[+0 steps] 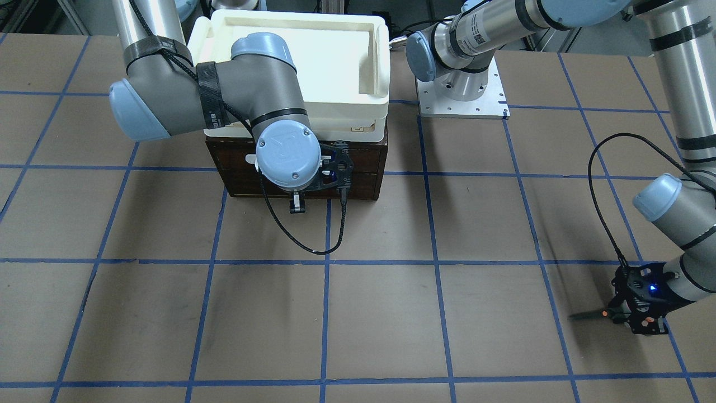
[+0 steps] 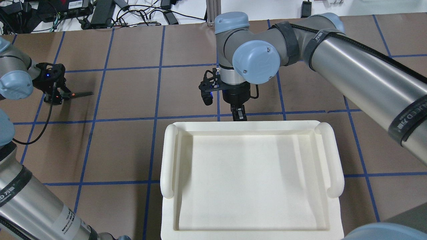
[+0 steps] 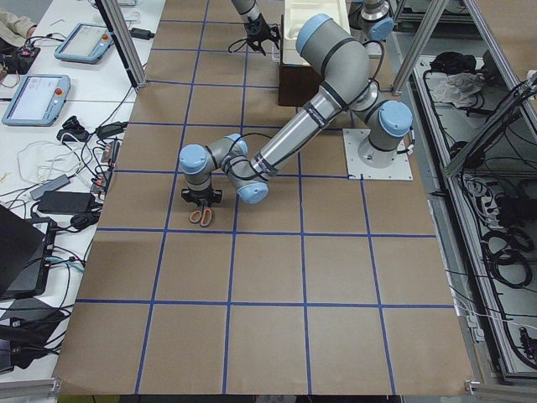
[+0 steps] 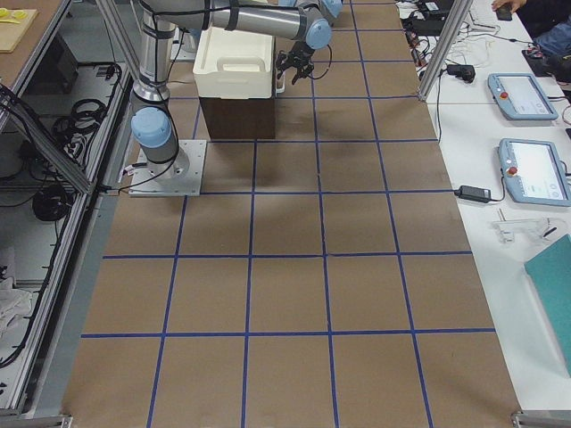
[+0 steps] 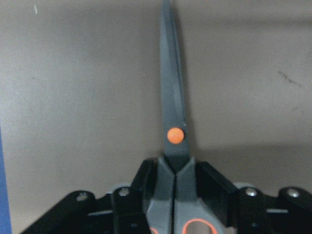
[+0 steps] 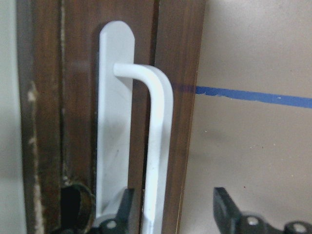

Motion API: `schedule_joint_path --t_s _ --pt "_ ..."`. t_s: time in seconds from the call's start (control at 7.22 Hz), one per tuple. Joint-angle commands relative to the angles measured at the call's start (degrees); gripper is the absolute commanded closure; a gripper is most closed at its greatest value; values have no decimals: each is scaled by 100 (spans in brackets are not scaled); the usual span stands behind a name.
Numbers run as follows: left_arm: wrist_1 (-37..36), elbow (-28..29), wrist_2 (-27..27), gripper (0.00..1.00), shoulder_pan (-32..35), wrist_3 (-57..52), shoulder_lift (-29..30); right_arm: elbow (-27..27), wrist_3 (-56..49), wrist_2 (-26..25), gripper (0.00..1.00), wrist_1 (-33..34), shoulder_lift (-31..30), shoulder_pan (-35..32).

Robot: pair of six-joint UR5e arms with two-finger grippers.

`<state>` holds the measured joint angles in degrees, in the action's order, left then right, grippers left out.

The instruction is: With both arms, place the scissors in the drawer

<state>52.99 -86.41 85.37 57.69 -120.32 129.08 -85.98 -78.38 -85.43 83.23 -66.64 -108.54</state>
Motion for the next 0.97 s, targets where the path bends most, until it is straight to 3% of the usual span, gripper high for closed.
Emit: schedule_joint_path --t_s 0.0,0.14,0.28,0.83 --pt "1 -7 -12 78 -3 0 -14 -7 -37 0 61 158 2 0" --pt "10 10 6 87 -3 0 -145 11 -20 -9 69 176 2 0" --pt "114 45 15 97 -3 -9 -259 63 -37 -44 69 185 11 43" --pt "693 98 6 100 58 -9 -786 432 -46 -71 69 264 203 114"
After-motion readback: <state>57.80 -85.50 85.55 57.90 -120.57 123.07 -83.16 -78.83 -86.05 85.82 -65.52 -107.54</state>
